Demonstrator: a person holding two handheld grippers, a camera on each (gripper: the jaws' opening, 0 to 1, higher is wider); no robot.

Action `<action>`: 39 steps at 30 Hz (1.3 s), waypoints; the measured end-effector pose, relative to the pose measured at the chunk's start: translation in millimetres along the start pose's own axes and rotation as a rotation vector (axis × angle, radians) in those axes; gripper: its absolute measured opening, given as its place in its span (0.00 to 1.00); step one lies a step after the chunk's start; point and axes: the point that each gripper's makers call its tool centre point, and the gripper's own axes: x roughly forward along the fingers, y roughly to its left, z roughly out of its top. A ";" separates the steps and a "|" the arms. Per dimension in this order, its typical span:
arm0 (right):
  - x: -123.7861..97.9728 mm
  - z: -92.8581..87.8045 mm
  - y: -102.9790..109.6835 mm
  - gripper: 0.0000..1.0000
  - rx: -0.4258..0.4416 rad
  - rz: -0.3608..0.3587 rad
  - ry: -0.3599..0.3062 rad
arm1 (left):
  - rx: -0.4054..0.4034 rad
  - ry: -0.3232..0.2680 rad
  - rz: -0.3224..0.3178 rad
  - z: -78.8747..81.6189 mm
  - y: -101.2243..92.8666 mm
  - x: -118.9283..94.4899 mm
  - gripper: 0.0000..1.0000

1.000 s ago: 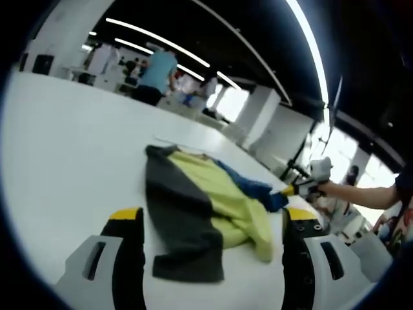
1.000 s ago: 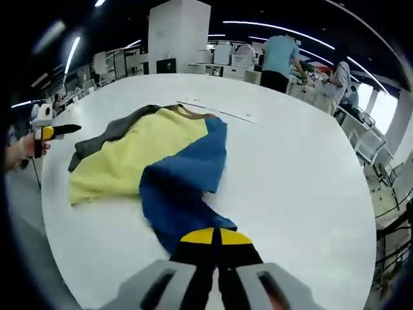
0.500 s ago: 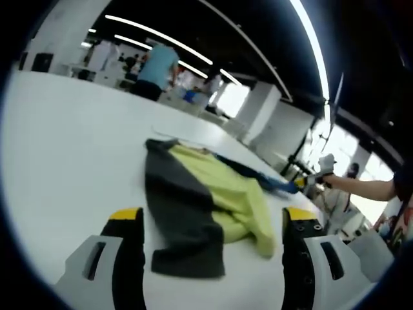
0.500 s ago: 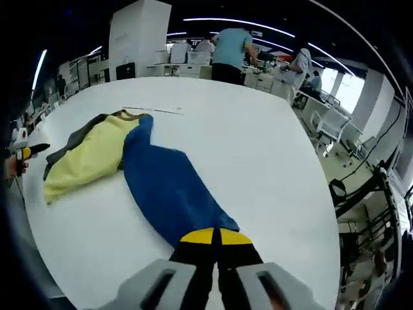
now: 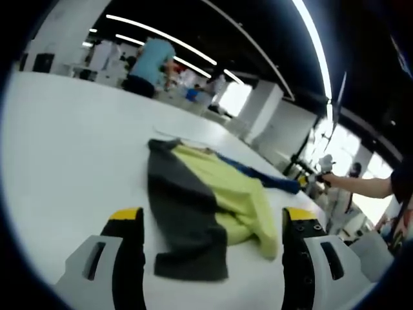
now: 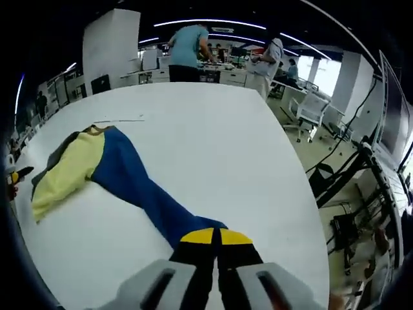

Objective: Fold the garment on the visible template until the final outline fits inside the template.

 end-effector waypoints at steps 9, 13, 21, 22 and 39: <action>11.2 -6.7 -5.5 0.00 0.024 -0.002 0.017 | -0.002 0.016 0.005 -2.3 -0.5 4.5 0.84; 6.4 -7.4 -1.6 0.00 0.041 0.010 -0.012 | -0.005 0.017 0.003 -2.1 -1.0 5.8 0.84; -5.7 -8.9 -3.6 0.21 0.006 0.004 -0.072 | -0.003 0.016 -0.007 -2.5 -4.9 6.7 0.84; -7.8 -8.4 -2.7 0.25 -0.001 0.005 -0.080 | -0.003 0.015 -0.008 -2.3 -5.2 6.6 0.84; -19.4 -29.0 63.9 0.26 -0.561 0.162 -0.073 | -0.018 0.008 -0.004 -6.0 -3.9 4.0 0.85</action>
